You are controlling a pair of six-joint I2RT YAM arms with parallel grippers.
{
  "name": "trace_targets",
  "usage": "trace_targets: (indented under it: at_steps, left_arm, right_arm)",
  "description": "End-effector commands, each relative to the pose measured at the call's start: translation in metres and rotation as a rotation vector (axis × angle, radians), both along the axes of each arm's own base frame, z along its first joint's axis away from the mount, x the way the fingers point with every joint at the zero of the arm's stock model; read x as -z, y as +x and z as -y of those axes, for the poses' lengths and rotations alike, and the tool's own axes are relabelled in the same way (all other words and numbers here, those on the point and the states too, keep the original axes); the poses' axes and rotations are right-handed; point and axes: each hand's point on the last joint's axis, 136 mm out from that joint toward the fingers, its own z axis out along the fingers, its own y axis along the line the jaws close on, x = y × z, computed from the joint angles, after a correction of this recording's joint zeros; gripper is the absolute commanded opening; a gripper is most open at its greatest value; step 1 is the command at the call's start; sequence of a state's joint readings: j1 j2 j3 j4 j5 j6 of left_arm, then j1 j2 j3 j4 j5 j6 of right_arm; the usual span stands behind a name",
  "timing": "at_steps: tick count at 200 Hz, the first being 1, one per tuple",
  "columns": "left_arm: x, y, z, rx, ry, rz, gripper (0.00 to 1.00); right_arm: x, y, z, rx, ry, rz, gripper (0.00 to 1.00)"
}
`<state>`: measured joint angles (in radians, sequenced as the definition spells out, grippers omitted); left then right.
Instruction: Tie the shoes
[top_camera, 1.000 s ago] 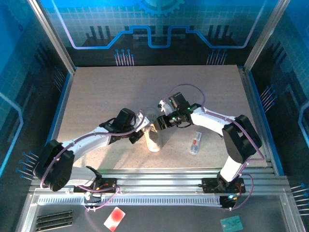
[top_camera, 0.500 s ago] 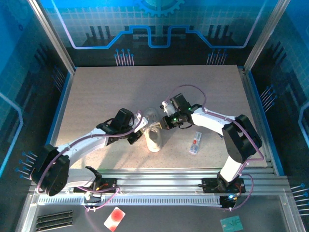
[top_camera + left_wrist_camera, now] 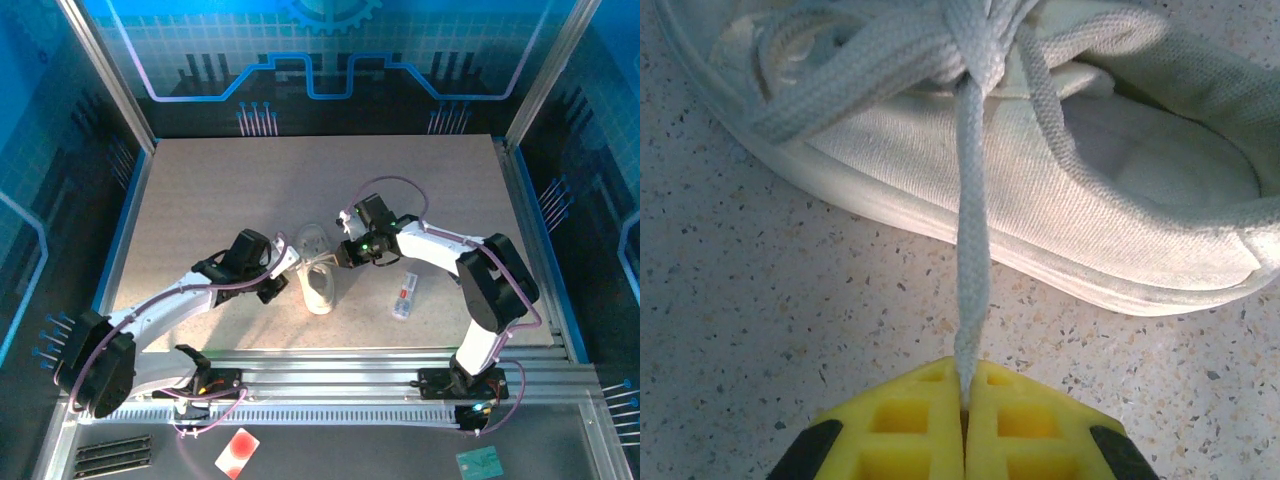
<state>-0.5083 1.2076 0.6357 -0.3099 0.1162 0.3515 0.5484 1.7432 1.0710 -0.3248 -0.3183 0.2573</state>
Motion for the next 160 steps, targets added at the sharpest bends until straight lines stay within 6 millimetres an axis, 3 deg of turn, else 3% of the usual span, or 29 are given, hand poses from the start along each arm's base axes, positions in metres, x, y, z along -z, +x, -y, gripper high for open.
trace_targets:
  at_steps: [1, 6, 22, 42, 71, 90, 107, 135, 160]
  left_arm:
    - [0.012, -0.013, -0.01, -0.021, 0.02, -0.062, 0.0]
    - [0.011, -0.012, -0.01, -0.021, 0.02, -0.057, 0.01]
    - [0.007, -0.007, -0.009, -0.015, 0.023, -0.029, 0.29]
    - [-0.007, -0.001, -0.01, 0.02, 0.029, 0.041, 0.42]
    - [-0.032, 0.012, -0.02, 0.075, 0.047, 0.186, 0.5]
    - [-0.052, 0.03, -0.025, 0.098, 0.015, 0.288, 0.58]
    - [-0.066, 0.047, -0.027, 0.122, -0.025, 0.317, 0.58]
    - [-0.063, 0.059, -0.01, 0.304, -0.007, 0.306, 0.57]
    - [-0.059, 0.079, -0.001, 0.361, 0.009, 0.351, 0.57]
  right_arm:
    - [0.008, -0.001, 0.008, 0.022, -0.025, -0.034, 0.11]
    - [0.007, 0.0, 0.008, 0.022, -0.022, -0.031, 0.11]
    - [0.002, 0.002, 0.006, 0.014, -0.015, -0.015, 0.11]
    - [-0.004, 0.003, 0.004, -0.008, -0.007, 0.002, 0.1]
    - [-0.007, 0.004, 0.001, -0.045, -0.008, 0.014, 0.09]
    - [-0.01, 0.004, 0.0, -0.062, -0.009, 0.025, 0.09]
    - [-0.012, 0.006, -0.001, -0.07, -0.017, 0.036, 0.08]
    - [-0.014, 0.008, -0.001, -0.079, -0.02, 0.045, 0.07]
    - [-0.015, 0.009, -0.002, -0.084, -0.026, 0.044, 0.06]
